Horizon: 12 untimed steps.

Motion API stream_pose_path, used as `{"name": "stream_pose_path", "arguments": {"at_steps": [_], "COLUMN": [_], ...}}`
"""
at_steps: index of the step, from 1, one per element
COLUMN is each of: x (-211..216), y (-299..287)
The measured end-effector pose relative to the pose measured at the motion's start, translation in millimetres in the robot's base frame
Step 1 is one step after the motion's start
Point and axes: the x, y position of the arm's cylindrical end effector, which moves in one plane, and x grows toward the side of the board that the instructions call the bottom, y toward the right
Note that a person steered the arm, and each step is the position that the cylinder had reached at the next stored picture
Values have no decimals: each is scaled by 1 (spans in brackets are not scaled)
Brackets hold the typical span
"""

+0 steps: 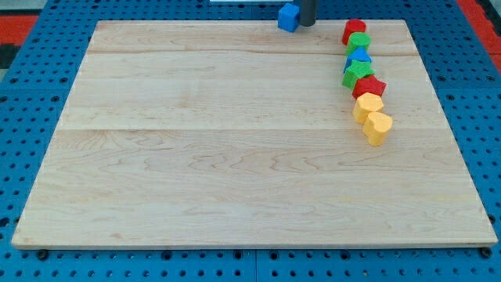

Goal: Separate the blue triangle from the green blocks

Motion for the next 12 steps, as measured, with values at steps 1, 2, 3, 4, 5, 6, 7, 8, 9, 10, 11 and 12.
{"name": "stream_pose_path", "arguments": {"at_steps": [1, 2, 3, 4, 5, 6, 7, 8, 9, 10, 11, 12], "x": [-1, 0, 0, 41, 83, 99, 102, 105, 134, 153, 168, 201], "y": [27, 71, 137, 151, 149, 77, 50, 50, 13, -30, -52, -61]}}
